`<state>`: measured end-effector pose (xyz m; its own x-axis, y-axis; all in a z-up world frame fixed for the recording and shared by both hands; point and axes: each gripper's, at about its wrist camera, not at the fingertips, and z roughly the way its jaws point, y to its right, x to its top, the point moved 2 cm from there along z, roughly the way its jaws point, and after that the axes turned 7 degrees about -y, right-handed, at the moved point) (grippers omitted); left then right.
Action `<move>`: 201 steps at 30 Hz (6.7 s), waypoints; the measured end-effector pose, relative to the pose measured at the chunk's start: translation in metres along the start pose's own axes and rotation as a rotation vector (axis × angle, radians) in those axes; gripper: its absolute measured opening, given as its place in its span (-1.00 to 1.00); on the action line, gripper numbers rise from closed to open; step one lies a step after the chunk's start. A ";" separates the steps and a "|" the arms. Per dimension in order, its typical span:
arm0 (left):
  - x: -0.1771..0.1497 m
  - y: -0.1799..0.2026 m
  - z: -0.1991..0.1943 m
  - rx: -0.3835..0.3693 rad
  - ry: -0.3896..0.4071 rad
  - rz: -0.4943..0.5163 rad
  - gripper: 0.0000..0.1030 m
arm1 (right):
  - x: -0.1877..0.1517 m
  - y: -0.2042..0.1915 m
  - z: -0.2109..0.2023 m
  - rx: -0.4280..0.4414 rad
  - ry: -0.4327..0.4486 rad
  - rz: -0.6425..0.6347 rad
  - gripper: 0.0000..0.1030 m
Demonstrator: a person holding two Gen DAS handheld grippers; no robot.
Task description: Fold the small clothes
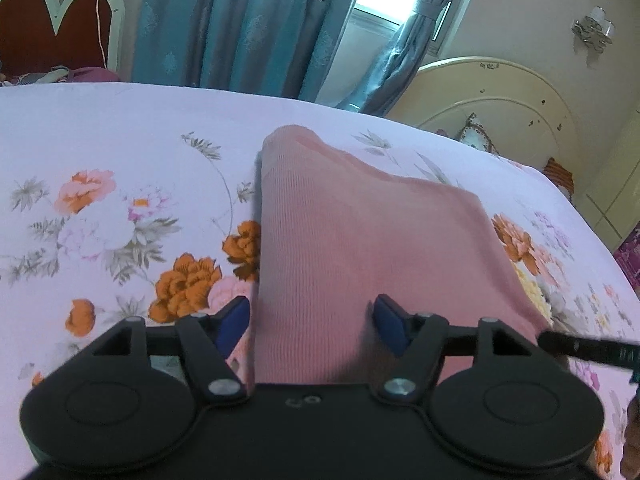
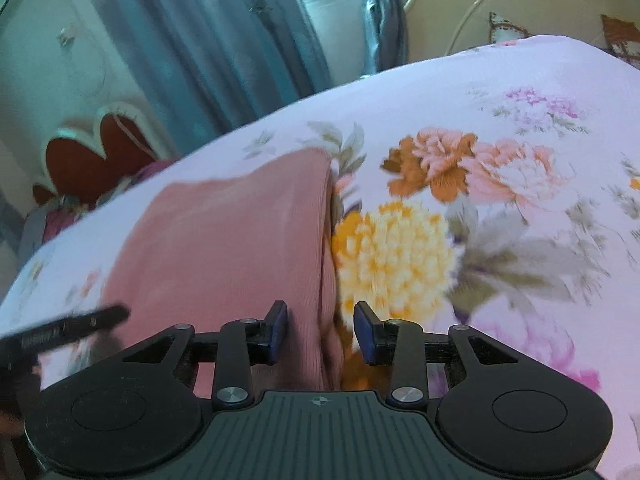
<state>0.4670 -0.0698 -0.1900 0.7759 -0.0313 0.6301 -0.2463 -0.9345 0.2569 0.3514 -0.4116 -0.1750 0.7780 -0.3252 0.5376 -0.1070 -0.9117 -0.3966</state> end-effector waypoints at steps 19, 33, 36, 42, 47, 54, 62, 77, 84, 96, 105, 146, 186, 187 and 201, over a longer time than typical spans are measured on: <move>0.028 0.007 0.005 -0.005 -0.018 0.023 0.59 | 0.027 0.008 0.000 0.080 0.017 0.037 0.04; 0.037 0.003 0.057 -0.073 -0.073 -0.013 0.48 | 0.065 0.002 0.083 0.156 -0.020 -0.004 0.04; 0.037 0.009 0.056 -0.069 -0.059 -0.005 0.22 | 0.064 -0.004 0.085 0.150 -0.046 -0.050 -0.27; 0.041 0.019 0.047 -0.037 -0.033 0.036 -0.22 | 0.065 -0.001 0.087 0.162 -0.065 -0.012 -0.57; 0.046 0.027 0.035 -0.023 -0.017 0.056 -0.38 | 0.069 -0.006 0.075 0.204 -0.042 0.038 -0.62; 0.052 0.035 0.004 -0.035 0.020 0.087 -0.41 | 0.076 -0.031 0.047 0.262 0.005 0.019 -0.62; 0.053 -0.008 -0.056 -0.020 0.060 0.065 -0.41 | 0.070 -0.104 0.026 0.336 0.017 -0.008 -0.62; 0.051 -0.238 -0.156 -0.006 0.093 0.021 -0.41 | 0.006 -0.356 0.087 0.368 0.001 -0.038 -0.62; 0.060 -0.334 -0.167 0.057 0.100 -0.004 -0.41 | -0.006 -0.457 0.153 0.395 -0.044 -0.057 -0.62; 0.032 -0.413 -0.134 0.129 0.076 0.016 -0.04 | -0.024 -0.461 0.237 0.280 -0.146 -0.030 -0.52; 0.047 -0.410 -0.168 0.150 0.185 0.054 0.04 | -0.003 -0.474 0.199 0.150 0.026 -0.170 -0.48; -0.003 -0.392 -0.190 0.210 0.054 0.065 0.00 | -0.093 -0.487 0.167 0.038 -0.029 -0.268 -0.58; -0.082 -0.334 -0.256 0.472 0.102 -0.028 1.00 | -0.170 -0.479 0.089 0.001 -0.041 -0.244 0.09; -0.088 -0.327 -0.269 0.474 0.113 -0.035 1.00 | -0.176 -0.480 0.078 0.015 -0.040 -0.250 0.09; -0.156 -0.229 -0.431 0.466 0.204 -0.011 0.99 | -0.268 -0.481 -0.151 0.065 0.199 -0.370 0.61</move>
<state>0.1520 0.3023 -0.0312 0.6361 0.0058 0.7716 0.0830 -0.9947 -0.0609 0.1013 0.0765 -0.0161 0.6213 -0.0268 0.7831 0.2013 -0.9604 -0.1926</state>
